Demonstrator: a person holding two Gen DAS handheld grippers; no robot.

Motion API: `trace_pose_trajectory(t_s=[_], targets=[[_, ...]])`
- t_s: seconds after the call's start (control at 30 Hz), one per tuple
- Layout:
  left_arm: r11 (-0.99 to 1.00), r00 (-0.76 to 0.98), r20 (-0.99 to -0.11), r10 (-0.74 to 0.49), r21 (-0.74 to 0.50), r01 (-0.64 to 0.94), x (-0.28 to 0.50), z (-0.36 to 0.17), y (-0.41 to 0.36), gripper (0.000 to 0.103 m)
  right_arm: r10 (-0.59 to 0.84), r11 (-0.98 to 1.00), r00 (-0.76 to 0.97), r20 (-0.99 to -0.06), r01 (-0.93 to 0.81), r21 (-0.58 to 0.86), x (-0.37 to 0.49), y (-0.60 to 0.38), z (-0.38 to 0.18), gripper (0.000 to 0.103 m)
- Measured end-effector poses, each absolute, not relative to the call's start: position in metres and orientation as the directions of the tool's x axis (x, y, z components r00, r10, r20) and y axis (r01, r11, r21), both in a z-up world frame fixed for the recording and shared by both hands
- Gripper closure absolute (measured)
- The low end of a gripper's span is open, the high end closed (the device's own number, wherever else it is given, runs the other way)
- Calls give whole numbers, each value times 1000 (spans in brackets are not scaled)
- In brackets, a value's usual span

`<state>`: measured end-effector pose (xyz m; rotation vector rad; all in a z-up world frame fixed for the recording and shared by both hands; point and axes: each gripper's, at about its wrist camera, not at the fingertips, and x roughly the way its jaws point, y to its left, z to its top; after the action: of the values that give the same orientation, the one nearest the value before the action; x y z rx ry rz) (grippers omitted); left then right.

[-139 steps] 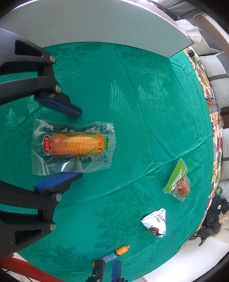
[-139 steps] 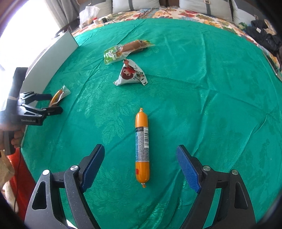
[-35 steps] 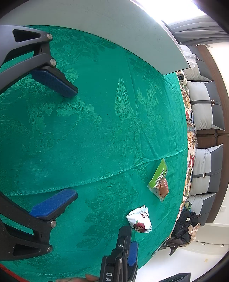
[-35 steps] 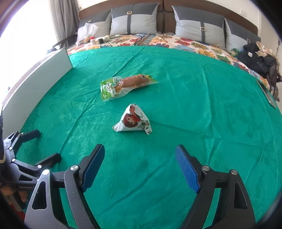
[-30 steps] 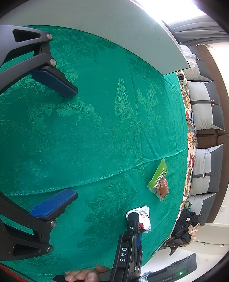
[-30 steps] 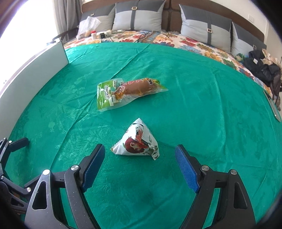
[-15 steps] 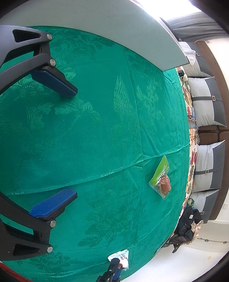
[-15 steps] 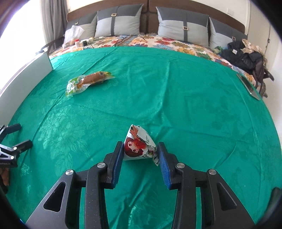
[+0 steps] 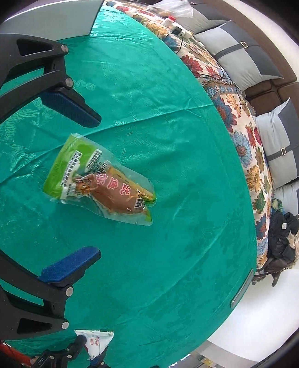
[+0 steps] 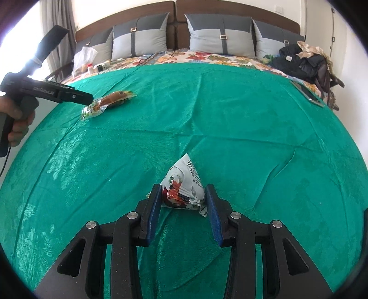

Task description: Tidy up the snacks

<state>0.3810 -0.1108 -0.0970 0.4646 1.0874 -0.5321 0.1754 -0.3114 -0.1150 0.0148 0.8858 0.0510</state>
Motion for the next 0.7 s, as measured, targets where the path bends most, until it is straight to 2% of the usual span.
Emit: trace_pose_trajectory(t_s=[0.1, 0.13, 0.17, 0.2, 0.37, 0.5, 0.6, 0.7], targets=[[796, 346, -931, -116, 121, 593, 399, -117, -121, 13, 49, 999, 630, -775, -39, 32, 175, -312, -116, 62], [813, 334, -928, -168, 61, 580, 402, -115, -117, 28, 48, 999, 629, -776, -39, 31, 176, -312, -116, 61], [830, 317, -924, -213, 0, 558, 404, -115, -113, 37, 49, 999, 628, -776, -39, 31, 176, -313, -116, 61], [846, 307, -921, -239, -42, 532, 405, -115, -109, 37, 51, 999, 627, -777, -38, 35, 176, -313, -116, 61], [896, 348, -901, -260, -91, 434, 362, -113, -83, 39, 68, 998, 624, -778, -36, 58, 176, -316, -117, 60], [949, 363, -889, -277, -195, 247, 286, -112, -37, 39, 87, 996, 628, -773, -34, 85, 175, -321, -117, 60], [966, 392, -884, -255, -216, 143, 223, -109, -17, 39, 102, 993, 633, -767, -24, 113, 168, -325, -113, 62], [970, 431, -869, -243, -219, 104, 181, -106, -9, 38, 148, 987, 613, -776, -41, 156, 158, -322, -105, 62]])
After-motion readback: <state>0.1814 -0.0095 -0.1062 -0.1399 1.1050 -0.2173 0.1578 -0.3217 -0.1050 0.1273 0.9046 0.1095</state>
